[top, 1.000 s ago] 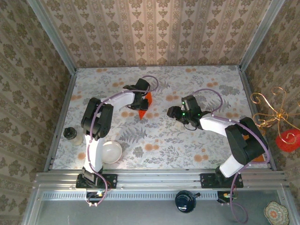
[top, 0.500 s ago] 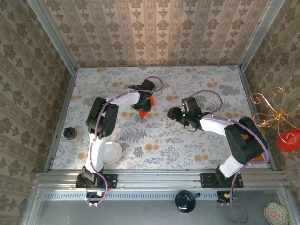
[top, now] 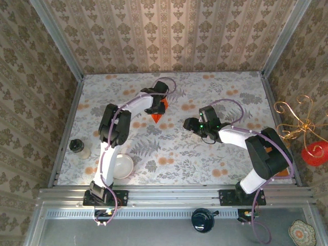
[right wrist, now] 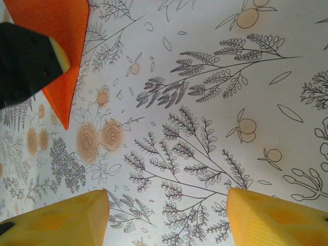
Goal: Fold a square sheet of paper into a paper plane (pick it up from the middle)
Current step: Move the paper plane to the center of the table.
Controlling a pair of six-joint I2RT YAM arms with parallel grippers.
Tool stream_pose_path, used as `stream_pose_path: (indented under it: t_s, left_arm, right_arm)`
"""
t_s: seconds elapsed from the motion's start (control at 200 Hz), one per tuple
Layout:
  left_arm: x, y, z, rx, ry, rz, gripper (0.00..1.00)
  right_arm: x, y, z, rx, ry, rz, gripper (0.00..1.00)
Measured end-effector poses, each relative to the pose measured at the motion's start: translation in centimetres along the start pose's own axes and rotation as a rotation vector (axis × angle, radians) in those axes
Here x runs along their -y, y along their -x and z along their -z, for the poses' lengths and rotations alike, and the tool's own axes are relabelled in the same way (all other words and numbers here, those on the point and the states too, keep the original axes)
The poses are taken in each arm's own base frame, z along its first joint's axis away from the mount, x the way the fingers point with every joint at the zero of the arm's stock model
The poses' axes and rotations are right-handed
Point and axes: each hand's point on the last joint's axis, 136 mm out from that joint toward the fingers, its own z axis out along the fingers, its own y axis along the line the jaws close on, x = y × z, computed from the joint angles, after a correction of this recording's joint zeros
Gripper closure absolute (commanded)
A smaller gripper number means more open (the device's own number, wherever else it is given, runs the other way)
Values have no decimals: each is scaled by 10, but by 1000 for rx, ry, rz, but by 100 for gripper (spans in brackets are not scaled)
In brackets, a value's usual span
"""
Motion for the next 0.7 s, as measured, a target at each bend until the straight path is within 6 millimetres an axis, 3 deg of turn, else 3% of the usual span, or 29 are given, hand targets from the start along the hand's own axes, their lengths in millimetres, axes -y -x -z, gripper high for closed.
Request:
stream_pose_path:
  t_s: [0.445,0.58,0.7]
  left_arm:
    - [1,8,6,10,-6,-45,48]
    - [0,19,40,50,-23,-45,44]
    - [1,41,99,160,-72,-30,42]
  right_arm:
    - [-2,6,3,7,-6,3,34]
    - [-4,13,14,26,-23,25,30]
    - [-13,28,33,80,-32,69,28]
